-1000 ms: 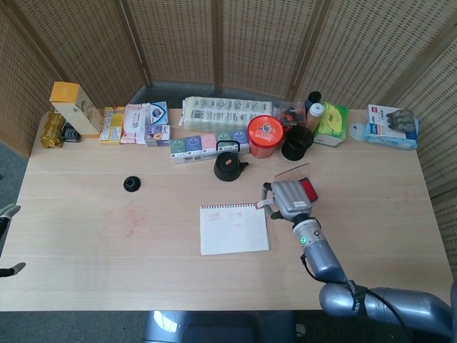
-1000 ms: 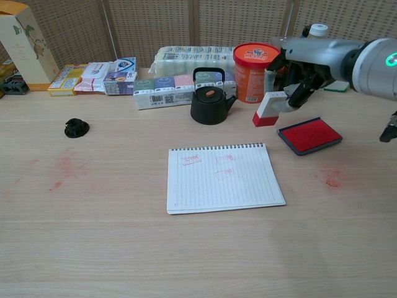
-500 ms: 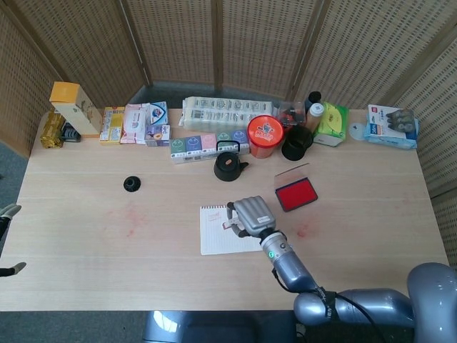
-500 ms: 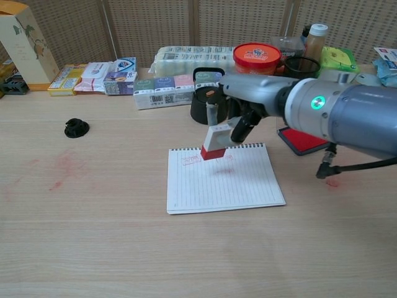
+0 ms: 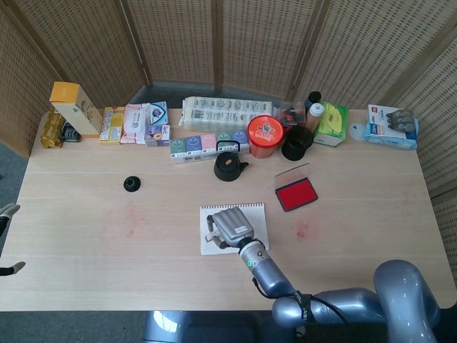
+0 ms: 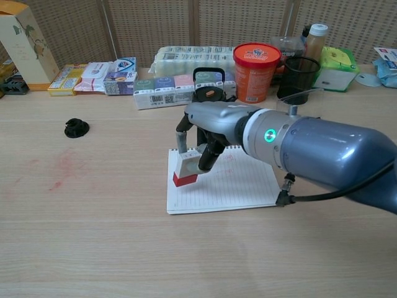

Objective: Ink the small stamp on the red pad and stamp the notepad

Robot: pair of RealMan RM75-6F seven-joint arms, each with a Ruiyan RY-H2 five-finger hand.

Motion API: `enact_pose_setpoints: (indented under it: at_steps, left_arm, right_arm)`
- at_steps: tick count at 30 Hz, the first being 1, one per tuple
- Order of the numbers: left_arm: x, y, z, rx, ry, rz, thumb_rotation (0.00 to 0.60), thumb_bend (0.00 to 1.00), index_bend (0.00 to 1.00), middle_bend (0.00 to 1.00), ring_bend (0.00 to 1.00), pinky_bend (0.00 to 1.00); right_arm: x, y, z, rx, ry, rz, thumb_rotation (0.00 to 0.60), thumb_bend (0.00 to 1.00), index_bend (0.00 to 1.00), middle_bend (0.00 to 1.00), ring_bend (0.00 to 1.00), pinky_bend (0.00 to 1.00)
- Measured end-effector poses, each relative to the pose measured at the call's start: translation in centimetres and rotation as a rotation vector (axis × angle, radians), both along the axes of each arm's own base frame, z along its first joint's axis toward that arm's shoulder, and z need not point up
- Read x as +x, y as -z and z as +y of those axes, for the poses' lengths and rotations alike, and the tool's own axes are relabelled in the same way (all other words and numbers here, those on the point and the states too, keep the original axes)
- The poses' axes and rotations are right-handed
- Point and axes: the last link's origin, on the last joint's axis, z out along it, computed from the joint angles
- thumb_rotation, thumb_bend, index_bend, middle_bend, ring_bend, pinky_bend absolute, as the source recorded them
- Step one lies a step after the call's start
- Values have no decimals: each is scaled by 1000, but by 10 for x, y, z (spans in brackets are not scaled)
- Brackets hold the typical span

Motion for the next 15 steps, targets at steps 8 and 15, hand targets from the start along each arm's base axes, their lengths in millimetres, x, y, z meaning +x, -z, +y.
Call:
enact_pose_setpoints:
  at_steps: [8, 15]
  left_arm:
    - [-1, 0, 0, 1, -3, -1, 600, 0, 0, 0, 0, 101]
    - [-1, 0, 1, -2, -4, -2, 600, 0, 0, 0, 0, 101]
  right_arm:
    - [0, 8, 3, 5, -8, 21, 600, 597, 650, 994, 1000, 1000]
    - [-2, 16, 5, 10, -3, 38, 600, 597, 651, 994, 1000, 1000]
